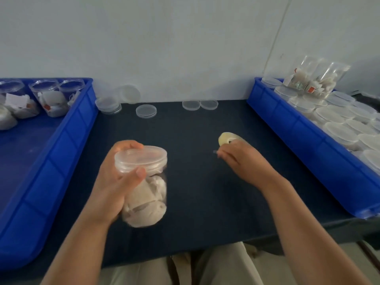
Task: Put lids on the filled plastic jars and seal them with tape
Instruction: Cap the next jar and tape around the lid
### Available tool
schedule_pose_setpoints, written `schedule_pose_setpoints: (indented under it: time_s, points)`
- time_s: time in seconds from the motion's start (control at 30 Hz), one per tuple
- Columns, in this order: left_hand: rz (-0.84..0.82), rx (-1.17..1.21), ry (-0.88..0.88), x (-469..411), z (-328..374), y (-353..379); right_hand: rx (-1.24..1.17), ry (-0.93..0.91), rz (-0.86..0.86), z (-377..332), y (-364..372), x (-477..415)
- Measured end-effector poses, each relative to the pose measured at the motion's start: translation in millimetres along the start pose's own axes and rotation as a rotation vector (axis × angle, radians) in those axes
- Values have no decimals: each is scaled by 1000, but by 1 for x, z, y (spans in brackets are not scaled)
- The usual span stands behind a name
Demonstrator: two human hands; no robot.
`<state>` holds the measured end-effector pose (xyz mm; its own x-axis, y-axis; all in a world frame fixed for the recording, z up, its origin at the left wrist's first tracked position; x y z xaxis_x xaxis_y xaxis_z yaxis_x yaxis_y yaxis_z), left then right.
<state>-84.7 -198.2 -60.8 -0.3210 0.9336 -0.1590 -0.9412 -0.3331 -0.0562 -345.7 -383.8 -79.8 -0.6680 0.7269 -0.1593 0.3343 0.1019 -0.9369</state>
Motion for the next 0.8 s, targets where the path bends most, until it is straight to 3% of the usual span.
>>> schedule_pose_setpoints:
  time_s: [0.23, 0.4, 0.67, 0.73, 0.8]
  points:
    - [128, -44, 59, 4, 2, 30, 87, -146, -74, -79, 69, 26]
    - [217, -75, 2, 9, -10, 27, 34, -154, 124, -101, 71, 33]
    - [239, -139, -29, 13, -16, 24, -22, -150, 162, -114, 77, 36]
    - [249, -143, -28, 14, -16, 22, -197, -109, 234, -115, 62, 38]
    - [243, -137, -8, 16, -16, 23, -529, -105, 259, -125, 52, 40]
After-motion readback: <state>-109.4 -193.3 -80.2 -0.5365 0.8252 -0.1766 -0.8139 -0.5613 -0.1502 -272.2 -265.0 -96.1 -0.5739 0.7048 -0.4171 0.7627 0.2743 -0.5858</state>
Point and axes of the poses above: each hand's wrist, its own x-axis away from the middle knuckle, its own y-axis out of the palm, z = x × y, the point moved 9 cm from there along -x, towards the middle knuckle, and after that the axes turned 5 degrees about -y, right-handed, at the moved point
